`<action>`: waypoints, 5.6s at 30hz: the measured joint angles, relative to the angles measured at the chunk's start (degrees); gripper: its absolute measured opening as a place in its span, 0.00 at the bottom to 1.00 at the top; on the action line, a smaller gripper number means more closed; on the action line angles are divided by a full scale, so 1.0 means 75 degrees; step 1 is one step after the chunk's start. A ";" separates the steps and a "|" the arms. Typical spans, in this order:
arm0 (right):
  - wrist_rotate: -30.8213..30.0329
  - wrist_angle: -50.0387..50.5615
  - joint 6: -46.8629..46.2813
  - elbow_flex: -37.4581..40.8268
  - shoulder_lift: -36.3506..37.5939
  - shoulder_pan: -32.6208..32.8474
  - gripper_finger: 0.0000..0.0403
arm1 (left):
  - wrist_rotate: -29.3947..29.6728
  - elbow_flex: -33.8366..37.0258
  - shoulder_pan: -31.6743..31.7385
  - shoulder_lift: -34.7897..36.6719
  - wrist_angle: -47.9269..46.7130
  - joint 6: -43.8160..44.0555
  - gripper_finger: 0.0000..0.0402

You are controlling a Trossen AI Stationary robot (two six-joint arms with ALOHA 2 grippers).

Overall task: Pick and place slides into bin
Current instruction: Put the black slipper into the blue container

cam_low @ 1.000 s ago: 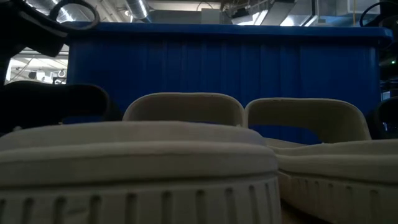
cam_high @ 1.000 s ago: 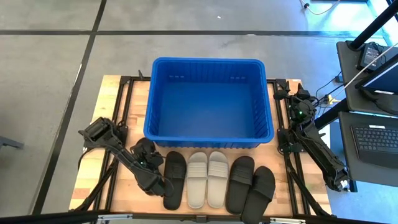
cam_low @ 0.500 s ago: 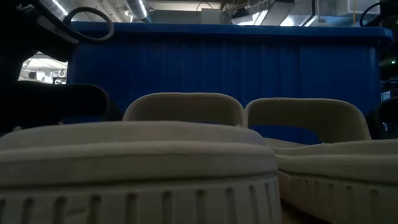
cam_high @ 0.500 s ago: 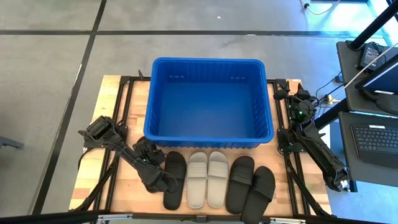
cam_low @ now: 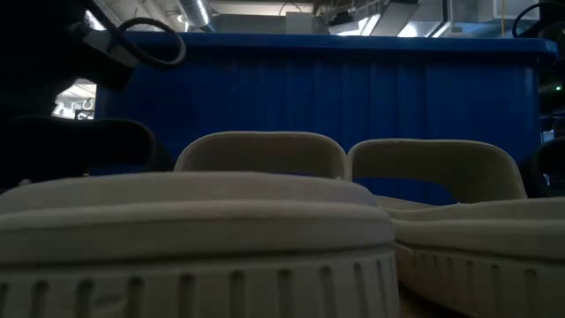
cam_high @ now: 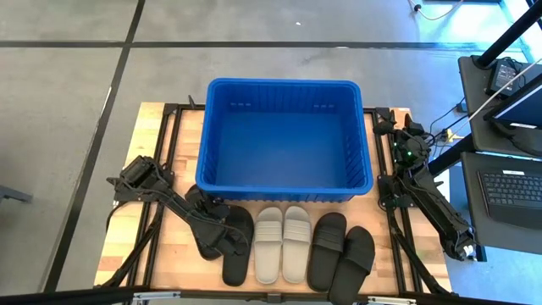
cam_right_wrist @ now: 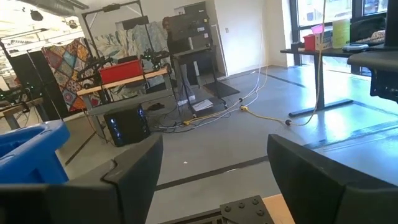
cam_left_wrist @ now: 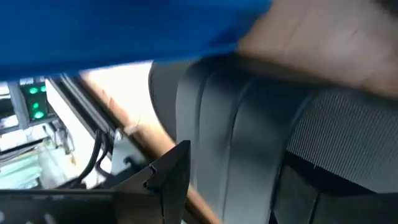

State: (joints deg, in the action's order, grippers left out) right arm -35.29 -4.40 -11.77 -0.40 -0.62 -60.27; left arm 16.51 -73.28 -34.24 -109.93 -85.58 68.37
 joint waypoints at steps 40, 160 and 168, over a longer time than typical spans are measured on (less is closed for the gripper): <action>0.0000 -0.0003 0.0011 0.0000 0.0000 0.0000 0.72 | -0.1708 0.0022 0.0300 0.0006 0.0009 -0.0391 0.02; 0.0411 0.0001 -0.0029 0.0000 -0.0003 0.0023 0.72 | 0.3268 -0.0034 0.8094 0.0458 0.5059 -1.2816 0.02; 0.0409 0.0003 -0.0029 0.0000 -0.0003 0.0024 0.72 | 0.3094 0.0026 0.8248 0.0458 0.5613 -1.2796 0.03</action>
State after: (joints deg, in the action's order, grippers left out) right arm -32.22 -4.38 -11.99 -0.40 -0.64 -60.09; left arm 39.71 -73.08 27.62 -106.50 -43.48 -27.59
